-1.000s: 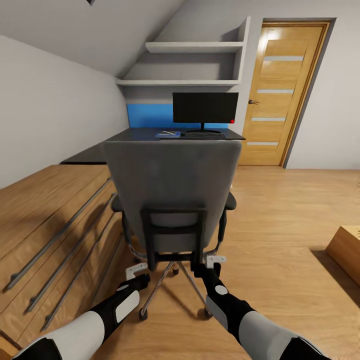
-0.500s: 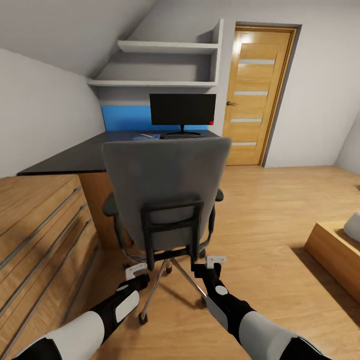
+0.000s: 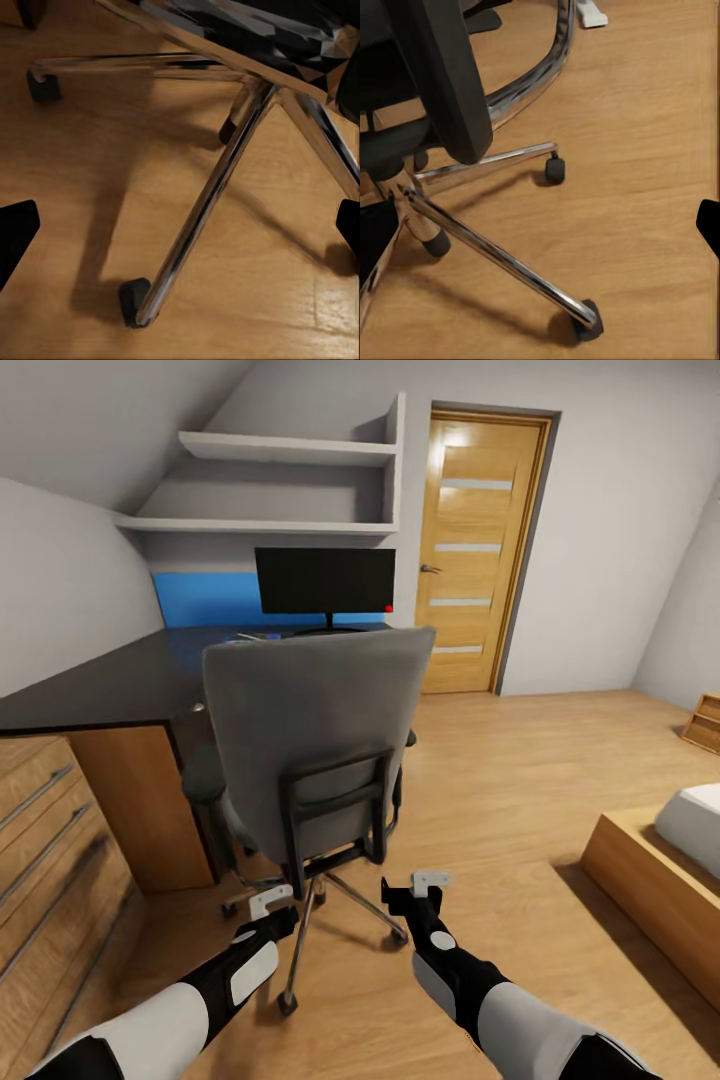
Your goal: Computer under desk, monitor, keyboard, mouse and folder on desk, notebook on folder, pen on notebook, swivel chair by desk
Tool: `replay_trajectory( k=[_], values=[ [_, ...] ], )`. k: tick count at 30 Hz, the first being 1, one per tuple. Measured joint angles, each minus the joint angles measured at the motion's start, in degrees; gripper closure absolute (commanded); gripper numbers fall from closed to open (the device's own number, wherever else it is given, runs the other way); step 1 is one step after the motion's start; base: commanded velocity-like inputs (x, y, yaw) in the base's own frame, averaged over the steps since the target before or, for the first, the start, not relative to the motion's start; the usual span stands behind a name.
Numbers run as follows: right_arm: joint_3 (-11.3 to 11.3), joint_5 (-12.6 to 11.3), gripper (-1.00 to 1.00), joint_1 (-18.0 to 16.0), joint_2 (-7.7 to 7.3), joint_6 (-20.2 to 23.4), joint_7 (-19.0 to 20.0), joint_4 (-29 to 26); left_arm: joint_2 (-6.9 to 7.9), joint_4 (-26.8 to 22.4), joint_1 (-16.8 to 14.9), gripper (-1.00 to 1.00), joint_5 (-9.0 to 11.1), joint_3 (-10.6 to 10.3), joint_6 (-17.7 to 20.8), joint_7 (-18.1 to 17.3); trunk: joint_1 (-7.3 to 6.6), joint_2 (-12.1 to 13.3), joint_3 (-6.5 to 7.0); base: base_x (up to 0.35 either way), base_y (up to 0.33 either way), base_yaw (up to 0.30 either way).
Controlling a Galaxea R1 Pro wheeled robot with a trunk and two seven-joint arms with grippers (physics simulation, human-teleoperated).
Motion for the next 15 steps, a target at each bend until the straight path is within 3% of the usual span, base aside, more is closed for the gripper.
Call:
replay_trajectory(
  k=[15],
  values=[
    [0.0,0.1,-1.0,0.0,0.07,0.0,0.0,0.0,0.08,-0.1,0.0,-1.0,-0.6,0.1,0.0,-0.1,0.0,0.0,0.01,0.206,-0.033,-0.002]
  ],
)
